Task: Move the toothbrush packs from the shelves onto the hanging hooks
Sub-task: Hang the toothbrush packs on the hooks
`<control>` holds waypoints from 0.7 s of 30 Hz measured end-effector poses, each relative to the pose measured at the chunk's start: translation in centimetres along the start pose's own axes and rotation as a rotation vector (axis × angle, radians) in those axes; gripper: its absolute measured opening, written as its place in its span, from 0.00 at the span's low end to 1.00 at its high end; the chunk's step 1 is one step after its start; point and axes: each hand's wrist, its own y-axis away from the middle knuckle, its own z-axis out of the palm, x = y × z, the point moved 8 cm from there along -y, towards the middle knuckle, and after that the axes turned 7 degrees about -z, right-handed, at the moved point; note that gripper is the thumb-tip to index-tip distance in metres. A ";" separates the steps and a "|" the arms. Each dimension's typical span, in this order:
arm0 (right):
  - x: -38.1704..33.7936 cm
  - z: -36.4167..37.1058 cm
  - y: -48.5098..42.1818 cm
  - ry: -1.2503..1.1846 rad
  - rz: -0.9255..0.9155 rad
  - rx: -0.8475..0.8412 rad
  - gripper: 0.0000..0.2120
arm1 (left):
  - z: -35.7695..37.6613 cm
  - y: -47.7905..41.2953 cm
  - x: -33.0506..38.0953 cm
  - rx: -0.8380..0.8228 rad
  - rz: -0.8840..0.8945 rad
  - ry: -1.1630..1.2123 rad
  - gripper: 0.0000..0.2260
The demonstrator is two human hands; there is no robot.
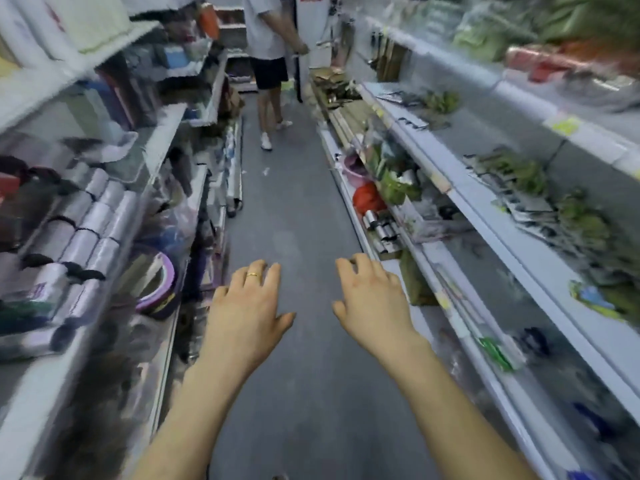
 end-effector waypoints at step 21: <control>23.5 5.6 -30.0 -0.026 0.560 0.029 0.29 | 5.5 -45.1 12.2 -0.011 0.526 0.046 0.32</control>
